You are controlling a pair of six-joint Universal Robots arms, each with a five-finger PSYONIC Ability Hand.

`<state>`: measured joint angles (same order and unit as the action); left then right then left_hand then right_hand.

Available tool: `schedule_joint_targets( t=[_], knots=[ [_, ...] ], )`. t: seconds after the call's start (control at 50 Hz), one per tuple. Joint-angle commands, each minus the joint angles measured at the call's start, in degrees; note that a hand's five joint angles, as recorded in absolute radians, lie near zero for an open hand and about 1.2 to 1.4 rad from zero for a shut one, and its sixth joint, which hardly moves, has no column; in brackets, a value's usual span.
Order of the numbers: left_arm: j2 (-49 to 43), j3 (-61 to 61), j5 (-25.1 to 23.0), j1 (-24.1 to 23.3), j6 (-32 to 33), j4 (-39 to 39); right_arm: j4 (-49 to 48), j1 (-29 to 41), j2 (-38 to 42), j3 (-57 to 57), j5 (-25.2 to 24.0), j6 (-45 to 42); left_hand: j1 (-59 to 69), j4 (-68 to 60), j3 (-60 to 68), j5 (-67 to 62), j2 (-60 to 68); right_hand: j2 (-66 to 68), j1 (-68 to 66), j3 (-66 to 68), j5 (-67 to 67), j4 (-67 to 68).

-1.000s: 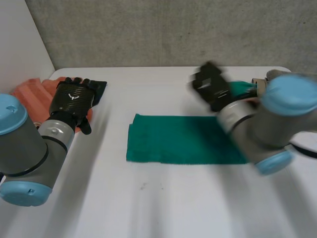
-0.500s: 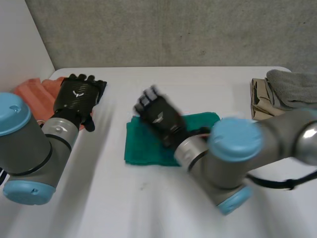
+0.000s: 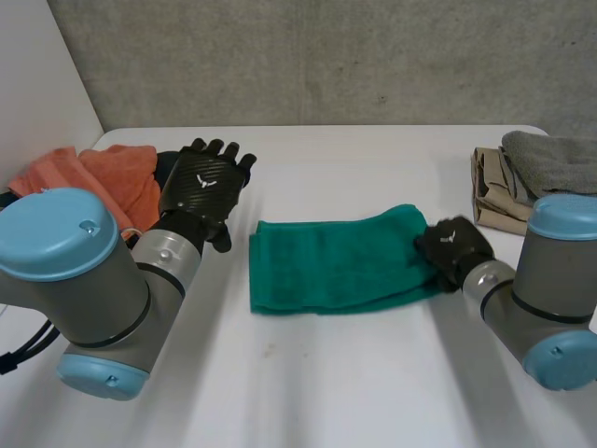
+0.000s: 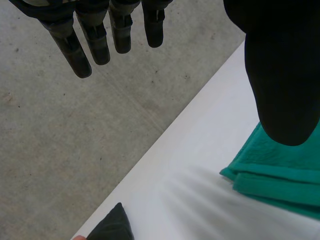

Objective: Fold the laundry.

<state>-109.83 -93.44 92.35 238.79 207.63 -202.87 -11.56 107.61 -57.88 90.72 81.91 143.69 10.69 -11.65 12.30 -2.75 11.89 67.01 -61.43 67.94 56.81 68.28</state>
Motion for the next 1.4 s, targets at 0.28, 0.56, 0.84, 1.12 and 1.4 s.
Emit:
schedule_joint_targets(
  t=[0.28,0.56,0.84,1.12,1.4],
  knots=[
    [5.0,-3.6,0.5,2.5,-0.2,0.4,-11.6,27.7,10.3,-10.1,-12.6,-22.0,-0.6,1.6,-2.3,2.7,-1.8,13.0,-18.6,12.1,13.2,11.7],
    [4.2,2.5,0.4,1.9,-10.0,0.4,-8.5,16.7,-2.0,-8.4,-8.8,18.8,0.9,0.1,-0.7,1.2,-0.3,-57.0,51.4,-57.9,-56.8,-58.3],
    [-11.7,15.0,2.6,-8.7,-23.1,10.7,12.9,8.8,2.8,-17.9,-9.5,36.8,2.4,-1.4,0.8,-0.3,1.2,-57.0,51.4,-57.9,-56.8,-58.3],
    [-23.0,20.5,18.0,-8.8,-22.4,24.0,18.6,9.8,14.9,-27.4,-8.9,23.8,3.6,-2.6,2.0,-1.5,2.4,-55.9,50.4,-56.9,-55.7,-57.2],
    [-11.5,23.3,5.7,-6.4,-16.7,23.5,7.5,13.3,2.5,-15.5,-1.6,12.7,4.4,-3.4,2.8,-2.3,3.2,-51.7,46.1,-52.6,-51.5,-53.0]
  ],
)
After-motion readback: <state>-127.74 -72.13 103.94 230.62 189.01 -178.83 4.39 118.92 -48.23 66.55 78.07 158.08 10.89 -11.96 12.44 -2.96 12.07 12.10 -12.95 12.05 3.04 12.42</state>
